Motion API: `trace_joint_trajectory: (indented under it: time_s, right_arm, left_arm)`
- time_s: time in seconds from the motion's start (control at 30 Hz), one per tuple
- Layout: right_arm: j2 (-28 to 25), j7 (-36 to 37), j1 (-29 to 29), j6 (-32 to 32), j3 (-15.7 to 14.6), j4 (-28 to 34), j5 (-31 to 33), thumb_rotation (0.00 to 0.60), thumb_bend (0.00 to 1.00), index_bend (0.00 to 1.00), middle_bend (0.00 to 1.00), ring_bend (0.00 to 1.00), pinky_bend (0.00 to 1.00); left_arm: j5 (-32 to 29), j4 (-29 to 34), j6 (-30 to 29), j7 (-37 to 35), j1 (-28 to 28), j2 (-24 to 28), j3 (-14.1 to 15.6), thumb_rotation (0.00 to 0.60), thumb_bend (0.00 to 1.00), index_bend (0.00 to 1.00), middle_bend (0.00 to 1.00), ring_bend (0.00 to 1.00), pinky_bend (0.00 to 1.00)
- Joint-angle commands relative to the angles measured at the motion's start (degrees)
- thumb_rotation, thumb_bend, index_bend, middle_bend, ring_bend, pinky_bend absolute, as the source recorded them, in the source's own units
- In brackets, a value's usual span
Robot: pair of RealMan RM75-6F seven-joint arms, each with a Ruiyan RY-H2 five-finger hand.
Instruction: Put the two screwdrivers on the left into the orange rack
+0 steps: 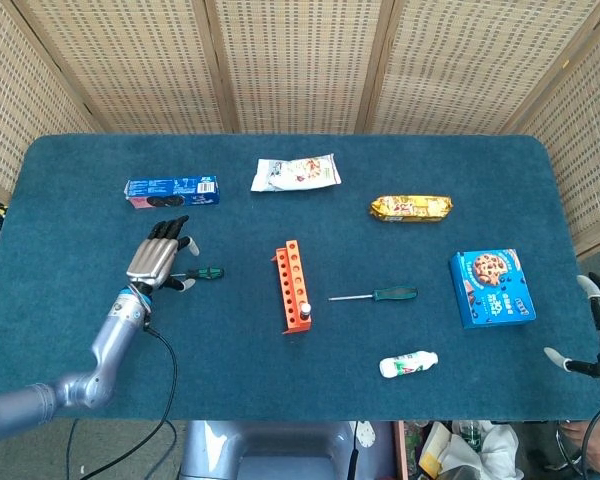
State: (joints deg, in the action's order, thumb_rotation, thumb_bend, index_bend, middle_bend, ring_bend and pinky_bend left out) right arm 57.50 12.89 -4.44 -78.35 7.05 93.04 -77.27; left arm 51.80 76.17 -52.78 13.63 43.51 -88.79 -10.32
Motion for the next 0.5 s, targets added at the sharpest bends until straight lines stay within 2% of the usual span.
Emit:
trace_joint_trajectory:
  time_s: [0.03, 0.5]
  right_arm:
    - [-0.08, 0.24, 0.03, -0.04, 0.04, -0.04, 0.01, 0.6, 0.0, 0.0, 0.0, 0.0, 0.0]
    - [-0.31, 1.44, -0.12, 0.59, 0.18, -0.56, 0.37, 0.6, 0.0, 0.0, 0.0, 0.0, 0.0]
  left_arm:
    - [-1.52, -2.83, 1.22, -0.04, 0.53, -2.58, -0.5, 0.6, 0.23, 0.43, 0.0, 0.0, 0.0]
    - [-3.28, -7.11, 2.73, 1.74, 1.52, -6.92, -1.62, 0.6, 0.25, 0.44, 0.0, 0.0, 0.0]
